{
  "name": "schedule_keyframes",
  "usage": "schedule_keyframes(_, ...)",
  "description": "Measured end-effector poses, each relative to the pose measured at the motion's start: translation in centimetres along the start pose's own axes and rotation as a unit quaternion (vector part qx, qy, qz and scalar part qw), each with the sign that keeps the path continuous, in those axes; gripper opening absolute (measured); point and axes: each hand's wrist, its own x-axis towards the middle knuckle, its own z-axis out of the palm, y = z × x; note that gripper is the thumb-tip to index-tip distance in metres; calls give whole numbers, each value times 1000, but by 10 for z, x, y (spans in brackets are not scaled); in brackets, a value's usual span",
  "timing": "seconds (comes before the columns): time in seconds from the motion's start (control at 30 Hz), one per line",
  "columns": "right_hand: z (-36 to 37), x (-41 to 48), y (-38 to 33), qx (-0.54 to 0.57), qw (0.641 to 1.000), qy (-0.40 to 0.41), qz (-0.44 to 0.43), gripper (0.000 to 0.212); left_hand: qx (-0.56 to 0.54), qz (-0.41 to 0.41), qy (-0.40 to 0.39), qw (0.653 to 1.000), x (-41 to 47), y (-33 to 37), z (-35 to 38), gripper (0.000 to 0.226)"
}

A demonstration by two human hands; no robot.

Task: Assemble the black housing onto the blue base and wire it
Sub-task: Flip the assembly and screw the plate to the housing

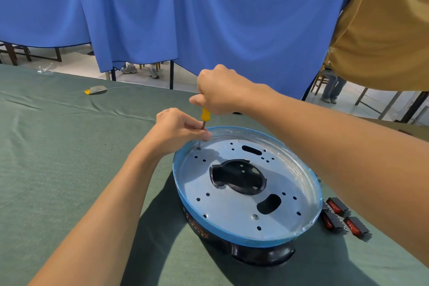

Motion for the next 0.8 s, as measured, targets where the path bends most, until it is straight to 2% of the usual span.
schedule_keyframes(0.07, -3, 0, 0, 14, 1000, -26, -8, 34, 41, 9, -30, 999, 0, 1, -3, 15)
schedule_keyframes(0.17, -4, 3, -2, 15, 998, -47, -43, 5, 38, -1, -80, 996, 2, 2, -4, 20)
schedule_keyframes(0.23, -3, 3, -1, 5, 999, -21, -30, 16, 12, -13, -67, 998, 2, 1, -2, 12)
schedule_keyframes(0.3, 0, 1, 0, 0, 1000, -5, -10, 36, 4, -25, -10, 1000, 2, -1, -1, 3)
schedule_keyframes(0.37, 2, 1, -2, -7, 1000, -2, -7, 43, 19, -18, 8, 1000, 1, -2, -2, 4)
schedule_keyframes(0.47, -4, 1, -5, 6, 998, -51, -35, 24, 17, -4, -45, 999, 1, -1, -5, 18)
schedule_keyframes(0.53, -7, 1, -4, 24, 996, -63, -52, 13, -5, -12, -79, 997, 2, -2, -6, 20)
schedule_keyframes(0.63, -3, -1, -3, 12, 1000, -18, -15, 28, -40, -28, -38, 998, 2, -1, -2, 5)
schedule_keyframes(0.7, 0, -1, -3, 0, 1000, -8, 5, 35, -47, -30, 0, 998, 1, -3, 0, 4)
schedule_keyframes(0.8, -6, -1, -5, 13, 998, -51, -25, 23, -61, -22, -45, 997, 1, -3, -2, 14)
